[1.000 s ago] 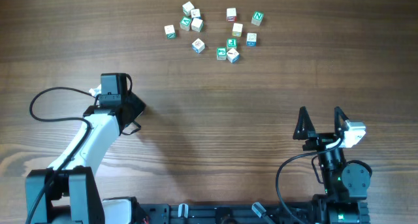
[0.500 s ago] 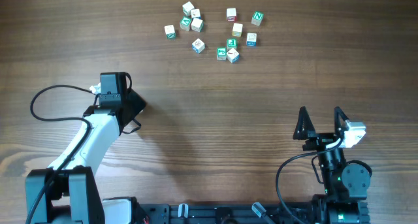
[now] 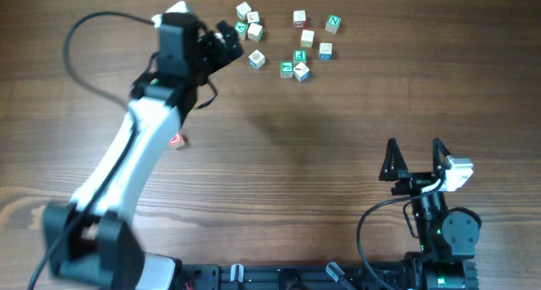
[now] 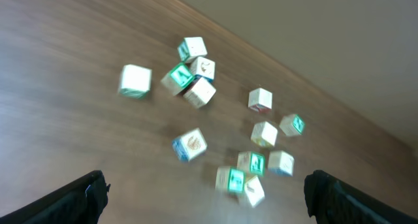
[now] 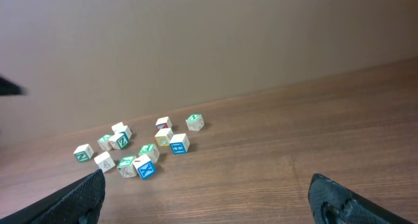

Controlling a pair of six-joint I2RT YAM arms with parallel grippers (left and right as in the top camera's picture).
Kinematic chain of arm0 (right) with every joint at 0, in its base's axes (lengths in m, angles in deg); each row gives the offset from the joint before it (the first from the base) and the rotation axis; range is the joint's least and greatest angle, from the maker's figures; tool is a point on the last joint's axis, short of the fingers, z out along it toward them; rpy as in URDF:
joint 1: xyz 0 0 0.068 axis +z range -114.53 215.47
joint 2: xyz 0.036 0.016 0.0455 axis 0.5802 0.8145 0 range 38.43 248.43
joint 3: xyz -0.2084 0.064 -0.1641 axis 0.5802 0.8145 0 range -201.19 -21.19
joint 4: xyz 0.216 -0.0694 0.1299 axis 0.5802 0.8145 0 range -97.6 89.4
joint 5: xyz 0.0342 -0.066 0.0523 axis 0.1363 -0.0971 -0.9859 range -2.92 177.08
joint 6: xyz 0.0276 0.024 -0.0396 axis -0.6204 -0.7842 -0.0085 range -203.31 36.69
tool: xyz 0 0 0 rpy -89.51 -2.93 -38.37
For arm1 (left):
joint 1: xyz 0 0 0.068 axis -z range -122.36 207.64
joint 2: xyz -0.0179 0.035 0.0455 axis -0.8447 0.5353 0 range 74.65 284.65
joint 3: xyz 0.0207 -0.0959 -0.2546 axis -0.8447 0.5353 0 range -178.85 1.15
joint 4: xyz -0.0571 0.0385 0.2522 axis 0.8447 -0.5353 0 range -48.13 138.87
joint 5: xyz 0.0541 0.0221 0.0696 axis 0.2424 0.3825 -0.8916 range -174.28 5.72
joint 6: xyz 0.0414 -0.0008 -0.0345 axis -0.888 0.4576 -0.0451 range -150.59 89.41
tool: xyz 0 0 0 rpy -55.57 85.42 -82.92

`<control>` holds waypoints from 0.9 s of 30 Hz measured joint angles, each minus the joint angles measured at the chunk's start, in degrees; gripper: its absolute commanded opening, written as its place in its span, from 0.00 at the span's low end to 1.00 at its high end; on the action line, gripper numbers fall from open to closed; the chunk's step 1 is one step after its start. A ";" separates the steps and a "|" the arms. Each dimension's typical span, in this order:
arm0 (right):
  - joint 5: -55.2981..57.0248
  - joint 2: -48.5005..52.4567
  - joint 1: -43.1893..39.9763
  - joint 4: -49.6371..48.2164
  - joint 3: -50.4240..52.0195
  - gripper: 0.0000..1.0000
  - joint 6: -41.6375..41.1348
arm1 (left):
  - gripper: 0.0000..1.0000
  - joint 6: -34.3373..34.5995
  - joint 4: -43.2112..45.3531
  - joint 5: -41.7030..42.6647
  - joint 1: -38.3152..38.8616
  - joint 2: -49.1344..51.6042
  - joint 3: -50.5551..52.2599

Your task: Form a circle

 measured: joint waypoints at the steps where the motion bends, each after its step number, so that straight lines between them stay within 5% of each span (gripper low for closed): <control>1: 0.00 0.02 0.00 0.07 0.00 1.00 0.00 | 0.99 0.02 0.04 0.85 0.46 5.01 -3.04; 5: 0.00 0.00 0.00 0.02 0.00 1.00 0.00 | 1.00 2.29 -2.71 4.07 2.40 27.85 -19.45; 11: 0.00 0.00 0.00 0.02 0.00 1.00 0.02 | 0.98 7.21 -0.61 4.22 5.07 34.16 -23.63; 14: 0.00 0.00 0.00 0.02 0.00 1.00 0.00 | 0.85 7.91 -1.77 4.15 5.20 35.71 -24.13; 16: 0.00 0.00 0.00 0.02 0.00 1.00 0.02 | 0.70 8.28 -4.02 3.72 5.20 36.54 -24.90; 18: 0.00 0.00 0.00 0.02 0.00 1.00 0.00 | 0.44 8.50 -5.27 3.37 5.20 36.76 -25.05; 21: 0.00 0.00 0.00 0.02 0.00 1.00 0.02 | 0.28 8.44 -6.73 2.93 5.20 37.16 -25.05; 27: 0.00 0.00 0.00 0.02 0.00 1.00 0.00 | 0.18 5.11 -9.62 2.56 5.18 37.09 -25.79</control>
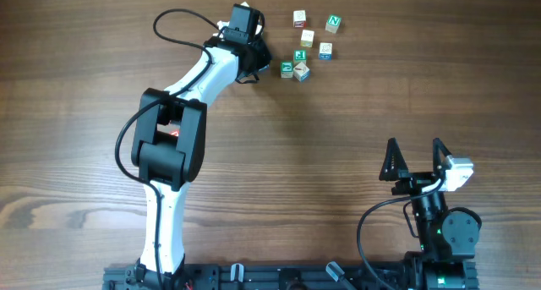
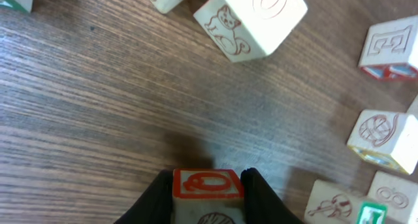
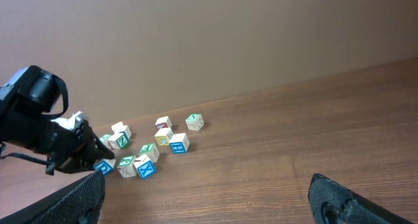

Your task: Form a circle

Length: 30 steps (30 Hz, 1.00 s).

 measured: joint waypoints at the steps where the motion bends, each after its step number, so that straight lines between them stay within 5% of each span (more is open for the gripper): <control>1: 0.00 0.00 0.00 0.00 0.00 1.00 0.02 | 0.18 -0.61 -1.55 -0.02 -0.11 -0.39 0.00; 8: 0.00 0.00 0.00 0.00 0.00 0.99 0.02 | 0.22 -1.88 -24.26 -10.34 -3.21 -16.37 0.72; 12: 0.00 0.00 0.00 0.00 0.00 1.00 0.02 | 0.25 4.28 -32.87 -16.22 -3.17 -18.93 1.66; 17: 0.00 0.00 0.00 0.00 0.00 1.00 0.02 | 0.30 19.30 -32.02 -18.88 -4.07 -18.45 8.83; 23: 0.00 0.00 0.00 0.00 0.00 1.00 0.00 | 0.34 31.89 -20.76 -18.75 -9.33 -18.23 17.59; 30: 0.00 0.00 0.00 0.00 0.00 1.00 0.00 | 0.59 37.59 -16.83 -18.08 -10.45 -18.18 19.26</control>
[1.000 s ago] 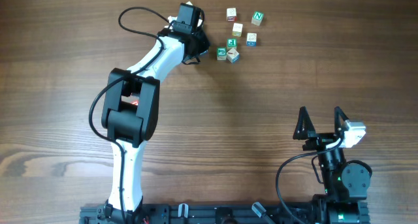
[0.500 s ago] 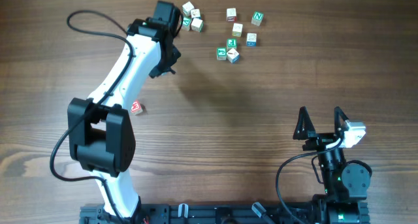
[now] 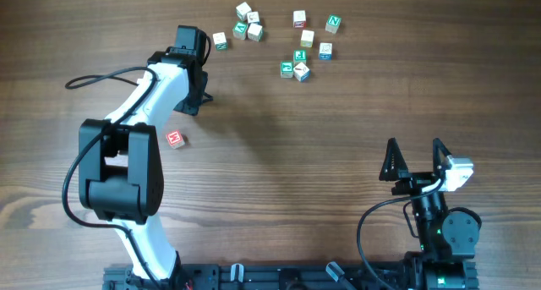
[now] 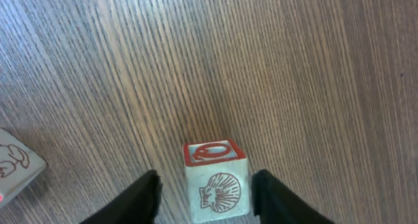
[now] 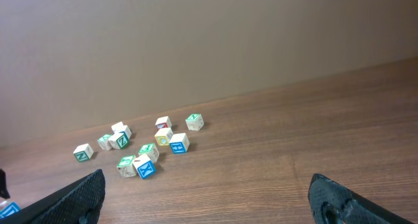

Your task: Form a circle

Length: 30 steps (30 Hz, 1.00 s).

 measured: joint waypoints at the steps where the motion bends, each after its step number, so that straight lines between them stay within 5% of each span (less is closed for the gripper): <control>1: 0.00 0.00 0.00 0.00 0.00 1.00 0.02 | 0.64 0.37 -0.09 0.04 0.00 0.00 0.00; 3: 0.00 0.00 0.00 0.00 0.00 1.00 0.02 | 0.80 0.74 -0.09 0.02 0.00 0.00 0.00; 4: 0.00 0.00 0.00 0.00 0.00 1.00 0.00 | 0.80 1.01 -0.09 0.02 0.00 0.00 0.00; 6: 0.00 0.00 0.00 0.00 0.00 1.00 0.00 | 0.70 1.29 0.17 0.07 0.00 0.00 0.00; 14: 0.00 0.00 0.00 0.00 0.00 1.00 0.00 | 0.62 -5.57 3.30 2.40 0.00 0.02 -0.22; 18: 0.00 0.00 0.00 0.00 0.00 1.00 0.00 | 0.34 -6.27 0.33 3.91 0.00 1.14 -0.22; 24: 0.00 0.00 0.00 0.00 0.00 1.00 0.02 | 0.24 -6.51 -2.58 4.13 0.02 1.14 -0.50; 28: 0.00 0.00 0.00 0.00 0.00 1.00 0.00 | 0.25 -6.45 -5.42 4.20 0.07 1.14 -0.85; 30: 0.00 0.00 0.00 0.00 0.00 1.00 0.02 | 0.46 -6.45 -5.60 4.70 0.11 1.14 -0.90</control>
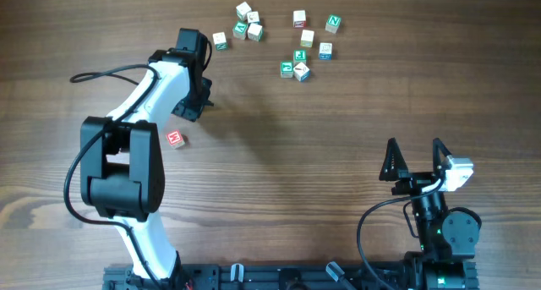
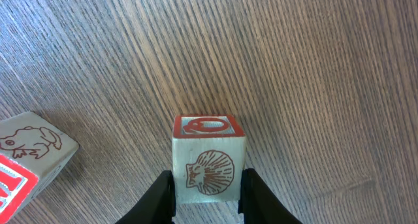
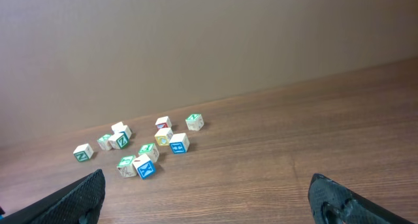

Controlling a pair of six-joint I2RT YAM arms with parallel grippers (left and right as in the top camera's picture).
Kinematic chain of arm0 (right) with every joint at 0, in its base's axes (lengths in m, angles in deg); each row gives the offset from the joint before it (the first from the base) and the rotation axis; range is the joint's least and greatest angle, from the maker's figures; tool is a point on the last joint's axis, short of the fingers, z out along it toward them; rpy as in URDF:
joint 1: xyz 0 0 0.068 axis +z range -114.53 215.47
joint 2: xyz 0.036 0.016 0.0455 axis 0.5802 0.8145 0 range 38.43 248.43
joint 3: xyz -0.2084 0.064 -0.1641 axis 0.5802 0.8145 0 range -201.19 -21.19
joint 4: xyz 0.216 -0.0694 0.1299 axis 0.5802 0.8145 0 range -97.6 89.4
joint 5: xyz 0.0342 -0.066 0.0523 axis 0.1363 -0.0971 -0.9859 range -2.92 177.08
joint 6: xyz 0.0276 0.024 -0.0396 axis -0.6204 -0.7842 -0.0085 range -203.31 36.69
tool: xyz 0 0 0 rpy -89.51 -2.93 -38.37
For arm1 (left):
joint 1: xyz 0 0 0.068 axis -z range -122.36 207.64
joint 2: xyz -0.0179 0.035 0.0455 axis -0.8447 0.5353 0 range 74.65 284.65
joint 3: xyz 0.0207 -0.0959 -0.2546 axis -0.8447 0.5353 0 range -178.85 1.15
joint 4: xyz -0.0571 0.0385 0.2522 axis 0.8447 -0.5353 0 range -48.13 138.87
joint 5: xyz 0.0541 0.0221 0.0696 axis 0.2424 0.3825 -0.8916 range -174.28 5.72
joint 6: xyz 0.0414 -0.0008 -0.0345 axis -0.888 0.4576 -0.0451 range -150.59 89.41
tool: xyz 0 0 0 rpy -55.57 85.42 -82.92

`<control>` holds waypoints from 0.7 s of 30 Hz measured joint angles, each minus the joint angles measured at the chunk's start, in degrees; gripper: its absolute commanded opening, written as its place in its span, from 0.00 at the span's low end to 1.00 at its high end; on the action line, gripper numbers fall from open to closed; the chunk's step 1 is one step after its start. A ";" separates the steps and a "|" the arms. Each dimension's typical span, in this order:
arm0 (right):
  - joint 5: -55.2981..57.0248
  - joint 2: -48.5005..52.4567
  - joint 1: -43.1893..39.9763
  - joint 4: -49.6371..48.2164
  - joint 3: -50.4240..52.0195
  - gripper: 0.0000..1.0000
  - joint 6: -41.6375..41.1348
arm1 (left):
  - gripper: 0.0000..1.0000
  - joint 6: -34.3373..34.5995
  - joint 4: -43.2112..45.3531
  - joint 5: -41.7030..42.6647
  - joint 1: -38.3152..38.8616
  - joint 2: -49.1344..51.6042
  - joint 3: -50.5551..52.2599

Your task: Form a circle

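Note:
A wooden shell block [image 2: 208,160] with a red-lettered top stands on the table between the fingers [image 2: 163,196] of my left gripper [image 2: 208,179], which press both its sides. In the overhead view the left gripper [image 1: 194,109] covers that block, left of the table's middle. A frog block [image 2: 36,145] with a red letter face lies just to its left; overhead it shows as a red-topped block [image 1: 175,139]. Several loose letter blocks [image 1: 296,45] lie at the far edge. My right gripper [image 1: 415,157] stands open and empty at the near right.
The loose blocks [image 3: 144,160] sit in two small groups at the far side, with green, blue and white faces. A black cable [image 1: 106,72] loops off the left arm. The right arm's base [image 1: 444,231] stands at the near right edge.
My left gripper's fingers stood apart from the shell block's sides; now they press against it. The block sits nearer the frog block. The right arm has not moved.
My left gripper was open above the far cluster of blocks. Then it was shut on the shell block among them. A second ago the block stood left of the table's middle with the fingers apart from it, and now they are shut on it again.

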 measured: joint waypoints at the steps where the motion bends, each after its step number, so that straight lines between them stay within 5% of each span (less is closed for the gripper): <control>1: 0.00 0.00 0.00 0.00 0.00 1.00 0.00 | 0.57 0.20 0.09 0.28 0.00 -0.02 -0.02; 11: 0.00 0.00 0.00 0.00 0.00 1.00 -0.02 | 0.86 0.33 8.33 2.86 1.01 -7.76 0.11; 16: 0.00 0.00 0.00 0.00 0.00 1.00 -0.02 | 0.99 -4.00 21.44 5.95 3.23 -10.84 -0.26; 21: 0.00 0.00 0.00 0.00 0.00 1.00 0.00 | 1.00 -13.22 33.14 7.04 9.35 -10.62 -0.22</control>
